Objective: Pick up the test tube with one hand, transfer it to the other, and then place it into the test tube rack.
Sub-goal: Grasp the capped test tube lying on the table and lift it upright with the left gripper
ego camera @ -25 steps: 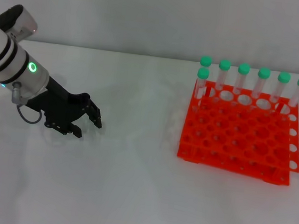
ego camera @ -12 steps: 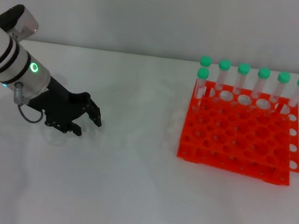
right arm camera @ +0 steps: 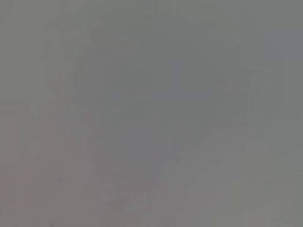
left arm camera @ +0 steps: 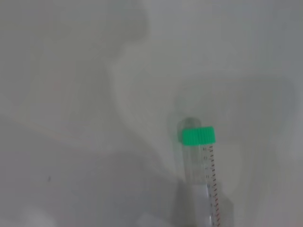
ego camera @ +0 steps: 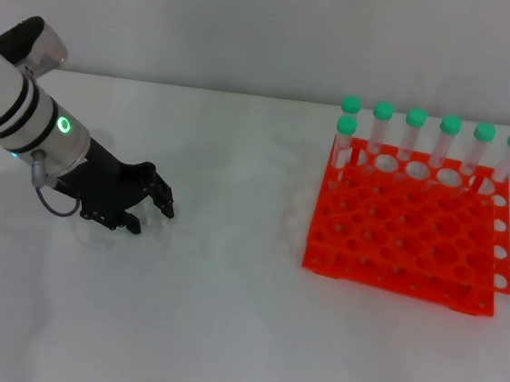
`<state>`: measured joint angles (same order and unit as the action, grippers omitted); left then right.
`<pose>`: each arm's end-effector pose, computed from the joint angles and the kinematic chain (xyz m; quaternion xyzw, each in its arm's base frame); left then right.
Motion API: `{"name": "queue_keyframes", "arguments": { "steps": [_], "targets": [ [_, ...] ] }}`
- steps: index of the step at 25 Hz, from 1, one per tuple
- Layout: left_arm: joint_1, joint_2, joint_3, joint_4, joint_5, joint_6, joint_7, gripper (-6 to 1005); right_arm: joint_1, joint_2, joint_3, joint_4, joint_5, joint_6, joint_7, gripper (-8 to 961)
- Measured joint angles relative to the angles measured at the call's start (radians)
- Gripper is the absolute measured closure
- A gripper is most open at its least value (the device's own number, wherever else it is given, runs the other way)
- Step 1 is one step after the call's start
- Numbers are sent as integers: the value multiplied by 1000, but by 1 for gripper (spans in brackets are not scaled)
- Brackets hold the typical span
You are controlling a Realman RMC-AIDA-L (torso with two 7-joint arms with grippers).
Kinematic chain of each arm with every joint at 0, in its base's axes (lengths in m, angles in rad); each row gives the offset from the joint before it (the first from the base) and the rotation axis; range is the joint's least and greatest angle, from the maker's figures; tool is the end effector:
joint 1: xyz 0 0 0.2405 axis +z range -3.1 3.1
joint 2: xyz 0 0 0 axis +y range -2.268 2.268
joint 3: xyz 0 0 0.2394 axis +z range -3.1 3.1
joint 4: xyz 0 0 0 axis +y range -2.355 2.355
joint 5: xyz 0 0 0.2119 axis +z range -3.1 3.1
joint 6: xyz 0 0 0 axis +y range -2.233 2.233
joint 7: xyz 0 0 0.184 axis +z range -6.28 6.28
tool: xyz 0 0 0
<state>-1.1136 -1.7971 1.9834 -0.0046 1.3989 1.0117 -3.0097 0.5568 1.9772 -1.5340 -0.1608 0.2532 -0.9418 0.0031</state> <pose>-0.2558 0.4327 -0.0298 -0.6067 -0.7696 0.0208 0.1983 0.3286 0.4306 0.0708 -0.6722 0.1747 0.1950 0.6925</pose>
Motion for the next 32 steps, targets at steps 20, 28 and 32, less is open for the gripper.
{"name": "queue_keyframes", "arguments": {
  "steps": [20,28,32],
  "targets": [
    [5,-4,2,-2,9,3,0,548,-8,2,2,-4,0,-1,0,85],
    [7,-6,5,-2,10,0,0,583,-6,4,2,-6,0,-2,0,86],
    [7,-13,13,-2,10,-5,0,586,-5,5,2,-6,0,-3,0,86]
  ]
}}
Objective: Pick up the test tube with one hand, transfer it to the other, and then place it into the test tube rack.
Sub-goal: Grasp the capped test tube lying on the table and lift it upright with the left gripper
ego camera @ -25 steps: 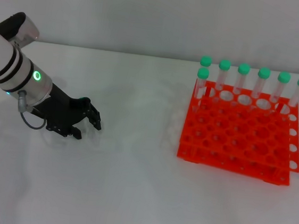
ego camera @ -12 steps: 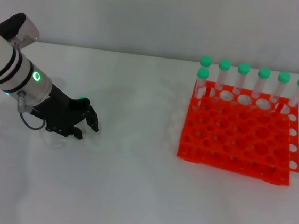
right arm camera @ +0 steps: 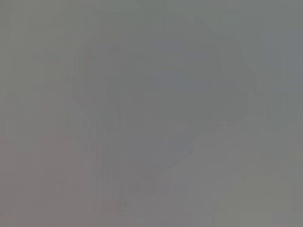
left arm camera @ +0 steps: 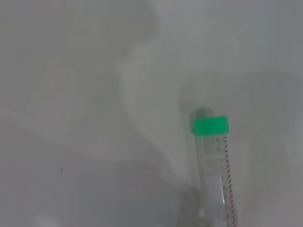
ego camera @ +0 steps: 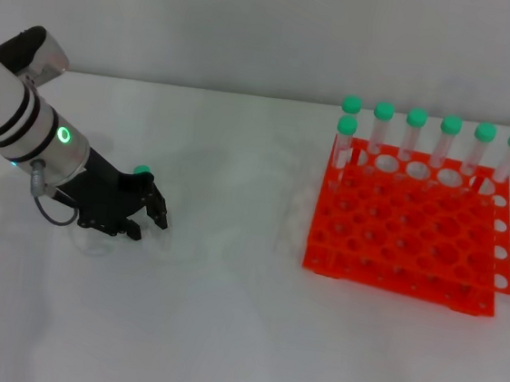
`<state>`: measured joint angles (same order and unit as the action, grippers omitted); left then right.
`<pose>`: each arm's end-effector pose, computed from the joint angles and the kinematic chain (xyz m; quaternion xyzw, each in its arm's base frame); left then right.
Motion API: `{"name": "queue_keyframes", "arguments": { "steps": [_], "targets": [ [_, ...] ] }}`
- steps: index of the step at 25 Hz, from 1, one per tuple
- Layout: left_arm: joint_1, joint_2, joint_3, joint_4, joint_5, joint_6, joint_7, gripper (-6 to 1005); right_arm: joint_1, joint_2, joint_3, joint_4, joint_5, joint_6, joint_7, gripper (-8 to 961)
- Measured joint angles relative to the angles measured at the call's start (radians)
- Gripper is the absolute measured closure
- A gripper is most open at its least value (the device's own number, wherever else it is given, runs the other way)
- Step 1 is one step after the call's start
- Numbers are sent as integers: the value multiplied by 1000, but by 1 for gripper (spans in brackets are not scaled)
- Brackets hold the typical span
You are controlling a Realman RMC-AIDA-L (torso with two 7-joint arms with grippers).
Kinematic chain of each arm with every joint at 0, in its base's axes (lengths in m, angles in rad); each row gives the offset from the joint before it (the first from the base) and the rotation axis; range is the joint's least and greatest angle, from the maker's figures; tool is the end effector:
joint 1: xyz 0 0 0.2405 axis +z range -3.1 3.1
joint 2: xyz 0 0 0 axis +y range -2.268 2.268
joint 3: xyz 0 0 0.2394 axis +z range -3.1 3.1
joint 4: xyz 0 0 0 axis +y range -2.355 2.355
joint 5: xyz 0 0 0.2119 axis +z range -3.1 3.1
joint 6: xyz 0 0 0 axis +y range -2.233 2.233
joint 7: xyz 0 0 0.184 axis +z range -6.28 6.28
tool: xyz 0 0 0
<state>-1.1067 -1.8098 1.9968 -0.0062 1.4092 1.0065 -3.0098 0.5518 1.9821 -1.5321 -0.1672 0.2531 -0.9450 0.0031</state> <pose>-0.2612 0.4271 -0.0347 -0.6074 -0.7681 0.0326 0.2000 0.3278 0.4295 0.0695 -0.6709 0.1756 0.1983 0.6926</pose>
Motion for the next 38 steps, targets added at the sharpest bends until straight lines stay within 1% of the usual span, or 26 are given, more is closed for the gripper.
{"name": "queue_keyframes", "arguments": {
  "steps": [12,17,25,30,38],
  "targets": [
    [2,-2,0,-3,-3,-7,0,588,2,0,4,2,0,0,0,86],
    [0,2,2,3,-2,-9,0,588,3,-1,4,5,0,0,0,87],
    [-8,5,2,-2,-3,-6,0,608,4,-3,6,7,0,0,0,87],
    [-1,5,1,-4,-5,-6,0,607,4,-3,6,5,0,0,0,87],
    [2,3,0,1,-6,-13,0,633,4,-3,6,8,0,0,0,87]
  ]
}}
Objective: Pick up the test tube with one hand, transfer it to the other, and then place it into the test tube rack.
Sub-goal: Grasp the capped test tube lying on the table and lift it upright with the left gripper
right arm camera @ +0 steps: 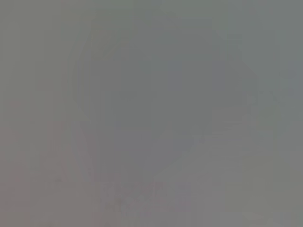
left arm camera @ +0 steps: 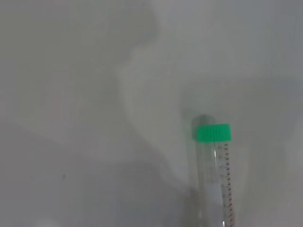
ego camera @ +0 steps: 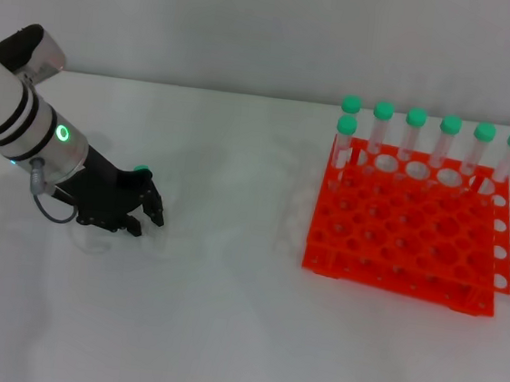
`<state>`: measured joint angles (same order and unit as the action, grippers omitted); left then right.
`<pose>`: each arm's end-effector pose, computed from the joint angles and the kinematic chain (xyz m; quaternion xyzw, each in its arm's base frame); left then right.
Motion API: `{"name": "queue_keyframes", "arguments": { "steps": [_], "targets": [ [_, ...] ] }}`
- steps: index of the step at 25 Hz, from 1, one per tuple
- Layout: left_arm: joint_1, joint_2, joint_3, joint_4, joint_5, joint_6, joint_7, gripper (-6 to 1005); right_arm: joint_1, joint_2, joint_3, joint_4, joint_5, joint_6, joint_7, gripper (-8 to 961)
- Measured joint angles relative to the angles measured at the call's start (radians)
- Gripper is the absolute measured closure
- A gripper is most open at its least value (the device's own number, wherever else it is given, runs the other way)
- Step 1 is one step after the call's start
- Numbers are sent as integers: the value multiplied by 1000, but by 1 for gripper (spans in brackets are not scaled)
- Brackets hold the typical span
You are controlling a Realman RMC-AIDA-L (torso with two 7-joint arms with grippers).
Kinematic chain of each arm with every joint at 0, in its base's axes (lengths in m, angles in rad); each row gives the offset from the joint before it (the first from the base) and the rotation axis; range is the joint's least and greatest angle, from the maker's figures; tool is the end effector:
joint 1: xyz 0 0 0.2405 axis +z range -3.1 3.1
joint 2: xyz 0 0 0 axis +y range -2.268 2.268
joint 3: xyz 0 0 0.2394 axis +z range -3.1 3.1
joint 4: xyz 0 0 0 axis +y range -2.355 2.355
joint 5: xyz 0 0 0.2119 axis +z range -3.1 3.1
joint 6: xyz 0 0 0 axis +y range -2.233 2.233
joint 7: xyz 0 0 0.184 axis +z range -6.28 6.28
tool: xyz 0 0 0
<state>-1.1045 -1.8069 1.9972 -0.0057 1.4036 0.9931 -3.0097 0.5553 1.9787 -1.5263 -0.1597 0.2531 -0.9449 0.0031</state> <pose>-0.2624 0.4299 -0.0327 -0.6059 -0.7680 0.0267 0.2057 0.3295 0.4298 0.0716 -0.6693 0.1767 0.1961 0.6945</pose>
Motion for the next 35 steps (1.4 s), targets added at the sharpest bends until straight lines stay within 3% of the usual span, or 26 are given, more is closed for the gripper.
{"name": "queue_keyframes", "arguments": {
  "steps": [28,35],
  "targets": [
    [8,-6,0,11,2,-10,3,667,-8,0,2,0,4,-9,0,88],
    [9,-6,0,28,7,-12,8,745,-8,-1,2,-5,5,-10,0,89]
  ]
}}
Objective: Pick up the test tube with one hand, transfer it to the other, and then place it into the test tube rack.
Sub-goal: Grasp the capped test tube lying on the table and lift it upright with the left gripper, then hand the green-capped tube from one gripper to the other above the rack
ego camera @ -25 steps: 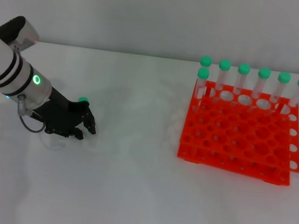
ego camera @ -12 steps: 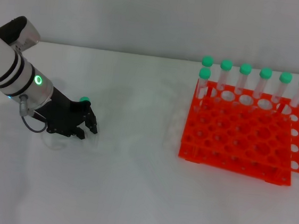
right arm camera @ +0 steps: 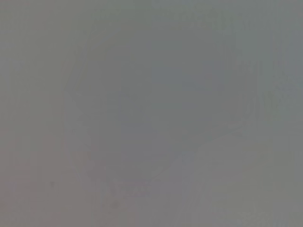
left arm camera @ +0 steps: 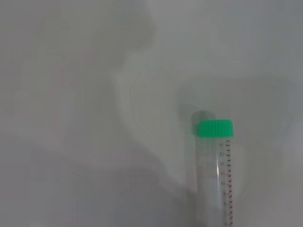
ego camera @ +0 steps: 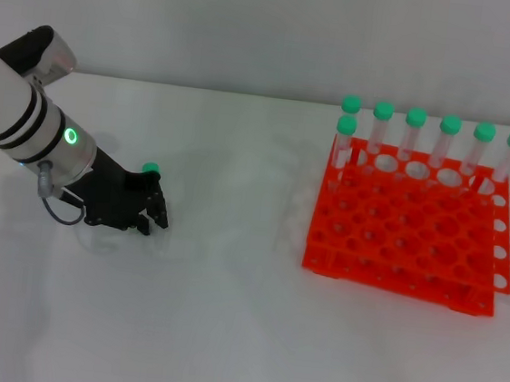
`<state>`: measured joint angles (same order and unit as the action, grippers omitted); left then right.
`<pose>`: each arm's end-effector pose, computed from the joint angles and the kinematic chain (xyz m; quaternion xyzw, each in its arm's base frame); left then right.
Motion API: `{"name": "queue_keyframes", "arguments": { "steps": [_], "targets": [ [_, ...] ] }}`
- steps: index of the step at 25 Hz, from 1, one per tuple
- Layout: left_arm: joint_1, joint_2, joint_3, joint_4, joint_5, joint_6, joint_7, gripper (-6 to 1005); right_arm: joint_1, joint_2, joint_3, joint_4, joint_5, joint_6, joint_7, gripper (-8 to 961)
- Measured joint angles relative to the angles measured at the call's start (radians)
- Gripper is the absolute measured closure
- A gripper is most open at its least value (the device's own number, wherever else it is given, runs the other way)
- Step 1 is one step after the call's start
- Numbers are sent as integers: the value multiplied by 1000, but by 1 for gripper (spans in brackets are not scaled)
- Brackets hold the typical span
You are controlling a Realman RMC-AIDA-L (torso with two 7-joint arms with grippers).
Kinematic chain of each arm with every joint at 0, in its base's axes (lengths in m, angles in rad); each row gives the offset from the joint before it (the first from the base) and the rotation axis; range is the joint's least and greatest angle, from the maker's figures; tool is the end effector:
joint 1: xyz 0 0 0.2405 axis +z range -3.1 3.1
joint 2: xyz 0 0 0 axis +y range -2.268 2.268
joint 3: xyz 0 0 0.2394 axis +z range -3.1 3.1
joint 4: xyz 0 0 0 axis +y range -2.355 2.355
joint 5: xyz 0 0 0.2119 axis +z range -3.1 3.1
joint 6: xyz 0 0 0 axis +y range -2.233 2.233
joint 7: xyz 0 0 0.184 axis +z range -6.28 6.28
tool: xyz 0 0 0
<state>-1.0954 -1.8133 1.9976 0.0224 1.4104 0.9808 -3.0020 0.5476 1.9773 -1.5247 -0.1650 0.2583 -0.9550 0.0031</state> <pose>-0.2593 0.4297 -0.0383 -0.6173 -0.7596 0.0267 0.2032 0.3304 0.4281 0.0747 -0.6649 0.1755 0.1995 0.6981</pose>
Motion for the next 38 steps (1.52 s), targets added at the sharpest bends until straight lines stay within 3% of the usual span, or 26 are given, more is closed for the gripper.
{"name": "queue_keyframes", "arguments": {
  "steps": [13,16,19,22,25,26,29,34,38],
  "targets": [
    [12,7,-13,40,-14,-81,46,813,8,4,2,0,7,-1,0,89],
    [46,7,-101,122,-15,-167,123,812,8,9,25,-3,10,-3,0,89],
    [96,-5,-267,195,-10,-234,275,812,8,13,53,-3,11,-6,0,89],
    [153,-33,-436,268,-7,-288,470,812,4,21,94,-3,11,-12,0,89],
    [224,-84,-625,358,-8,-312,690,811,-1,29,140,-4,11,-12,8,90],
    [256,-113,-709,401,-10,-313,791,811,-3,30,149,-4,11,-10,21,90],
    [315,-173,-838,485,-13,-304,970,811,-13,28,156,-4,8,-6,100,90],
    [373,-234,-891,558,-41,-276,1150,810,-54,8,147,-22,-11,-15,314,90],
    [397,-256,-892,559,-168,-176,1370,810,-98,-4,146,-74,-110,-20,449,90]
  ]
}}
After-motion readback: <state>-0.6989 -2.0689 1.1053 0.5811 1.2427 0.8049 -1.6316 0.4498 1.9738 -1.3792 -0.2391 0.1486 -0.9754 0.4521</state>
